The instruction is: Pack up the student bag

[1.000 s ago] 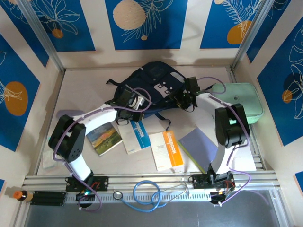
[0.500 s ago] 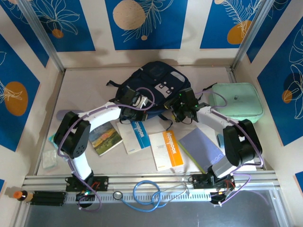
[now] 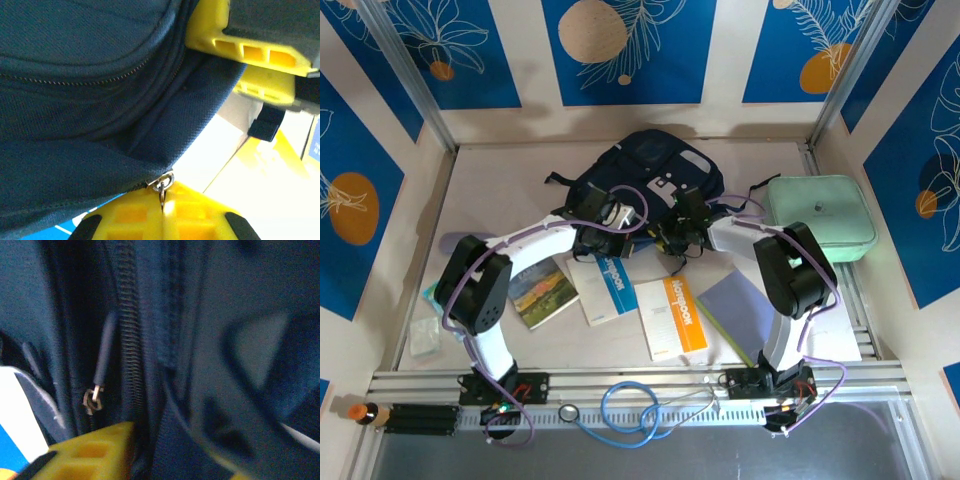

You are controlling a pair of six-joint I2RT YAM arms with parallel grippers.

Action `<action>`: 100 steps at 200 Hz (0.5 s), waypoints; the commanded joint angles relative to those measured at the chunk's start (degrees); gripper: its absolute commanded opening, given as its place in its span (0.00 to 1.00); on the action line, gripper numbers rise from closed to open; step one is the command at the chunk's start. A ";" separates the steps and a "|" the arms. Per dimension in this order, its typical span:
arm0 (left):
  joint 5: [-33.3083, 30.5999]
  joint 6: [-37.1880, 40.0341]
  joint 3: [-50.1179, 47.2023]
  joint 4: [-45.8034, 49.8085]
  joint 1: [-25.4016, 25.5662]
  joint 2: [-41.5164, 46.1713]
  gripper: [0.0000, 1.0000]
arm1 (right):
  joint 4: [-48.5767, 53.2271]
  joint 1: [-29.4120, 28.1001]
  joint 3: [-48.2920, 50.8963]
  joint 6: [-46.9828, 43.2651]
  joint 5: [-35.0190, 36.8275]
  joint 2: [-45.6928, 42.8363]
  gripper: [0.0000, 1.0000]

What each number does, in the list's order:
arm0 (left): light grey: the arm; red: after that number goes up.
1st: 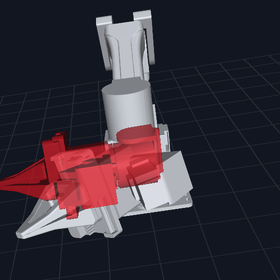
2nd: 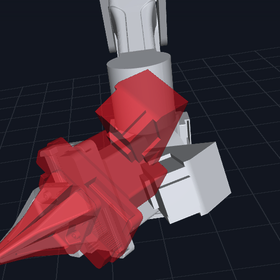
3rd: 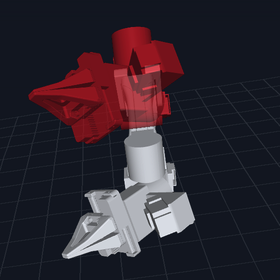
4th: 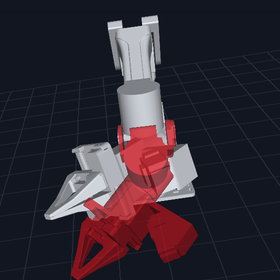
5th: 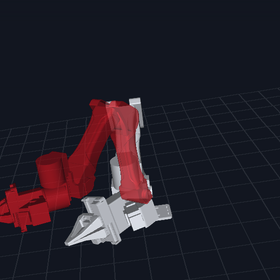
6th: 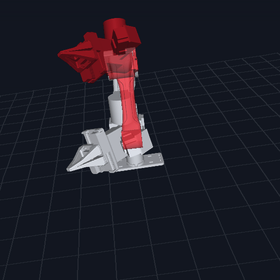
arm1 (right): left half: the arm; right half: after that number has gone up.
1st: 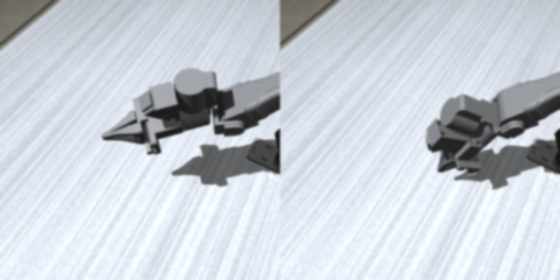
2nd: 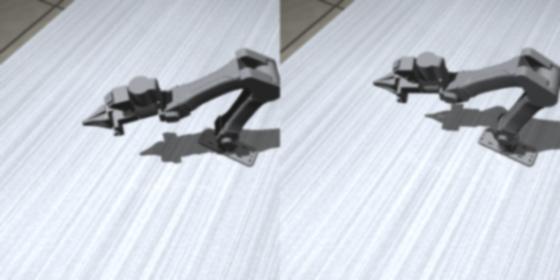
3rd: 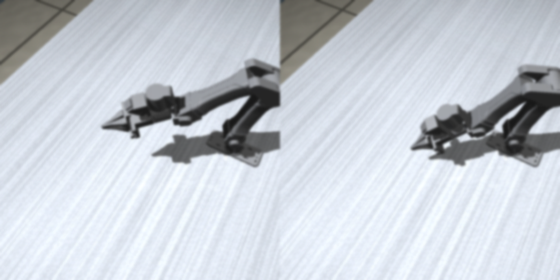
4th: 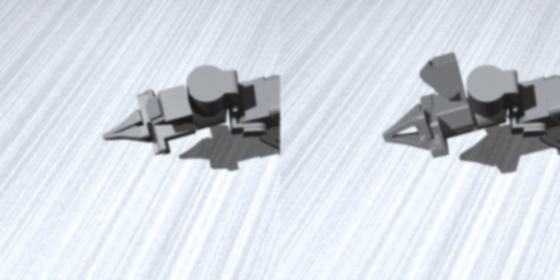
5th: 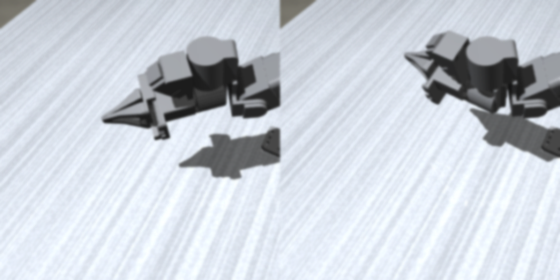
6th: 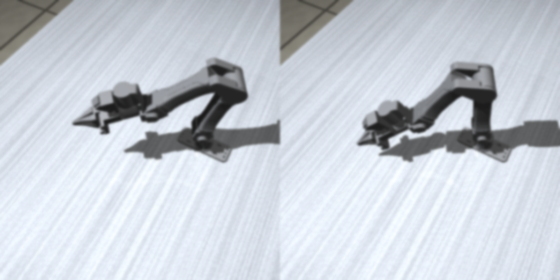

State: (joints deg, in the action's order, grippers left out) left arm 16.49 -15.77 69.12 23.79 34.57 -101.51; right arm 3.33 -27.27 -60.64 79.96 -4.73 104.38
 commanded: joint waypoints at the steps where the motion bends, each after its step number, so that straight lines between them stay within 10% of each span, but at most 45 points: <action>1: 2.08 4.87 2.59 5.74 -1.29 -0.04 0.00 | 2.29 0.00 -1.62 -1.37 1.79 1.19 0.19; 100: -20.00 7.84 10.55 22.09 -8.27 -2.83 0.00 | 8.70 1.84 -1.47 -7.81 11.59 -3.87 0.13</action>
State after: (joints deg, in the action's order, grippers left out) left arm 5.67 -6.11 75.50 39.35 28.80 -102.19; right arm 8.56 -27.09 -61.54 75.00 1.02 103.00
